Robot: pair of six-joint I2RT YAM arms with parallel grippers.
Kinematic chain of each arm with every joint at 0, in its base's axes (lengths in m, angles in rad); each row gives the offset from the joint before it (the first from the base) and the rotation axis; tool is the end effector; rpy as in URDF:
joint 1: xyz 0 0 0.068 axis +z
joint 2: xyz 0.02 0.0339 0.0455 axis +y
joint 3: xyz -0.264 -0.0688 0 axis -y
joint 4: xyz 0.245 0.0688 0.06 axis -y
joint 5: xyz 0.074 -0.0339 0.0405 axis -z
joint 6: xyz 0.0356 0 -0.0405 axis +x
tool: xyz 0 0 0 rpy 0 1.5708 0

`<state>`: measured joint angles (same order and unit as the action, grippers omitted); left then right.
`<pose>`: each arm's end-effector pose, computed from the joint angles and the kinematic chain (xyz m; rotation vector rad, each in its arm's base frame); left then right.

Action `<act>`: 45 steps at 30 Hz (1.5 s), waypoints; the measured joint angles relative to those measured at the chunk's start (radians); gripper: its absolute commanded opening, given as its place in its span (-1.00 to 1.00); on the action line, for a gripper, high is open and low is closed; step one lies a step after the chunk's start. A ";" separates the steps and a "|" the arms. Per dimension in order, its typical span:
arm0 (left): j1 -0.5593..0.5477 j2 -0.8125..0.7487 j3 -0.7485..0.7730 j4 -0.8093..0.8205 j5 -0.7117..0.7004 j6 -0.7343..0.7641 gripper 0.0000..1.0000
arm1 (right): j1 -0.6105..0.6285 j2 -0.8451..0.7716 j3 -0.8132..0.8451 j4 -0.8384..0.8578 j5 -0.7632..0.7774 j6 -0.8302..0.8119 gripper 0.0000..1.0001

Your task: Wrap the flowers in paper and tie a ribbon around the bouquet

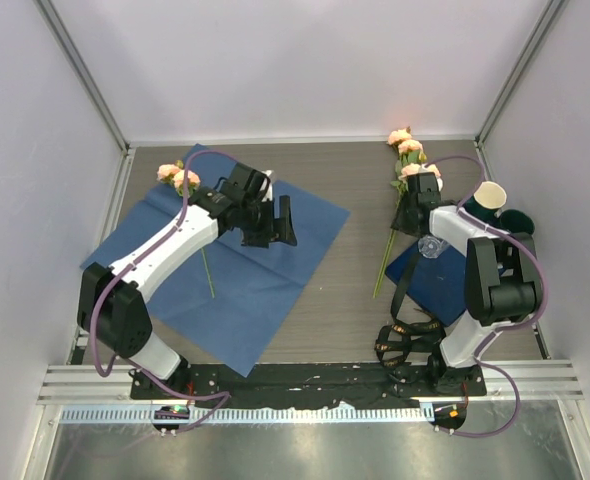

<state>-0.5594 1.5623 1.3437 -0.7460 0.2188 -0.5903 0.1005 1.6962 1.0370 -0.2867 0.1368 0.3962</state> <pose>0.2772 -0.1827 0.2936 0.0503 2.6640 -0.6983 0.3461 0.0300 0.1842 0.4236 2.4681 0.0325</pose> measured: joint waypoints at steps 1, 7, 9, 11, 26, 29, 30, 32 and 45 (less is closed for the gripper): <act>-0.002 0.000 0.000 0.005 0.001 -0.005 0.57 | 0.000 -0.003 -0.004 0.004 -0.006 0.000 -0.17; -0.007 0.000 0.000 0.032 0.008 -0.024 0.57 | 0.000 -0.001 -0.005 0.032 -0.046 0.003 -0.55; -0.011 0.000 0.000 0.037 0.009 -0.031 0.57 | 0.000 0.005 -0.005 0.036 -0.050 0.003 -0.60; -0.015 0.000 0.000 0.039 0.009 -0.031 0.57 | -0.001 0.011 -0.005 0.038 -0.050 0.003 -0.58; -0.029 0.000 0.000 0.038 0.010 -0.035 0.57 | -0.006 0.037 -0.005 0.058 -0.053 -0.001 -0.62; -0.029 0.000 0.000 0.038 0.009 -0.035 0.58 | -0.010 0.041 -0.005 0.064 -0.057 0.000 -0.62; -0.029 -0.001 0.000 0.038 0.009 -0.035 0.58 | -0.011 0.043 -0.005 0.067 -0.058 -0.001 -0.61; -0.029 -0.005 0.000 0.039 0.009 -0.035 0.59 | -0.012 0.047 -0.005 0.073 -0.061 0.000 -0.46; -0.030 -0.013 0.000 0.045 0.026 -0.050 0.60 | -0.024 0.050 -0.005 0.090 -0.081 0.002 -1.00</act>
<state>-0.5892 1.5490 1.3434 -0.7013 0.2443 -0.6403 0.0761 1.7466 1.0325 -0.1963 0.0555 0.3977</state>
